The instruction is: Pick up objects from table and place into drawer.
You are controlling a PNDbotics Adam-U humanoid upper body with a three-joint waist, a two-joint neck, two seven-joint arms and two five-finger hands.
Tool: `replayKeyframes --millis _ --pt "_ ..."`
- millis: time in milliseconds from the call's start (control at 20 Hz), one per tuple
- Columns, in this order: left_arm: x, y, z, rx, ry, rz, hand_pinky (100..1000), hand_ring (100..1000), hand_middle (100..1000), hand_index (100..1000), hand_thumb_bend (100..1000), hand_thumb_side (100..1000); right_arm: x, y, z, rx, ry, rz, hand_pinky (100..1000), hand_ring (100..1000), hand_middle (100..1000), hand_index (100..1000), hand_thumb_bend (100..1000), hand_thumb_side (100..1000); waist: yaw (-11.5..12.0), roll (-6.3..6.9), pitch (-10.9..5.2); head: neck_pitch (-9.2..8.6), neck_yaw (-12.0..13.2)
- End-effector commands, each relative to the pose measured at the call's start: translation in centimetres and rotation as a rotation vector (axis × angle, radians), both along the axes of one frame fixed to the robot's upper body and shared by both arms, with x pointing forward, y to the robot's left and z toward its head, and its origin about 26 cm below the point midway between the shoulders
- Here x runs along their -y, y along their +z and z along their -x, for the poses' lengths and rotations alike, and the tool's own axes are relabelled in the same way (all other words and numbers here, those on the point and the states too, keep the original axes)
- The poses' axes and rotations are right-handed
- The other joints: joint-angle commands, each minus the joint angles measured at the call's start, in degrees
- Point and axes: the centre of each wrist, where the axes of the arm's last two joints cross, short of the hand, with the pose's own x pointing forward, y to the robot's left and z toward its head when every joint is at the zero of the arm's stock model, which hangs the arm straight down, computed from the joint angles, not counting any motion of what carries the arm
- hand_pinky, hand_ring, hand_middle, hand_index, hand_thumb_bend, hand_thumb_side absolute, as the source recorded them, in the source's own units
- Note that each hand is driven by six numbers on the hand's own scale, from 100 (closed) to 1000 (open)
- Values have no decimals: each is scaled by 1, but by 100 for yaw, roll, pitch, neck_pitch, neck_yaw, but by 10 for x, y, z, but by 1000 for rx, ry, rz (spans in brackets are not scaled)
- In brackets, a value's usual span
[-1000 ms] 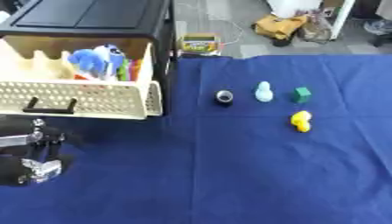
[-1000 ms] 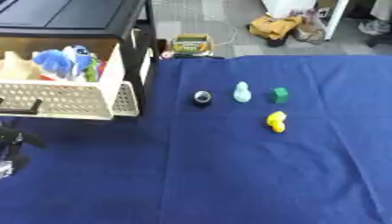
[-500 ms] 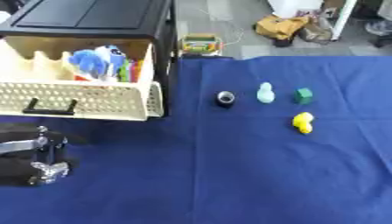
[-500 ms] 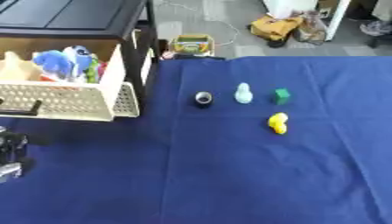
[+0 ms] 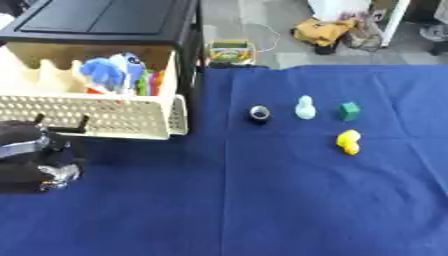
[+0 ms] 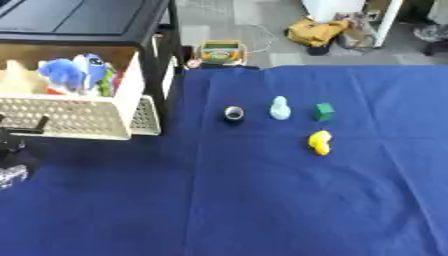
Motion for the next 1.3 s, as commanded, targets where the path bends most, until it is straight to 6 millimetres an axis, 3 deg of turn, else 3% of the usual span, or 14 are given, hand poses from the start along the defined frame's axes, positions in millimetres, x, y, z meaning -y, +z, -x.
replayKeyframes --millis 50,400,900,1300 --pt "-5 14 -2 49 46 -15 405 504 452 848 100 1000 2 8 6 27 -1 6 530 564 579 753 364 878 -8 4 -73 -82 23" --pt "-8 13 -16 86 85 -29 415 523 473 862 100 1000 3 9 6 29 0 1 529 563 579 751 366 876 -65 11 -35 -125 53" --pt "-4 14 -28 102 82 2 466 581 604 953 100 1000 -4 12 5 28 -1 -9 528 560 567 749 398 880 -119 21 17 -171 60" --pt "1 20 -44 159 96 41 489 589 606 970 100 1000 -5 12 5 17 4 -6 531 561 563 749 407 882 -159 34 32 -199 89"
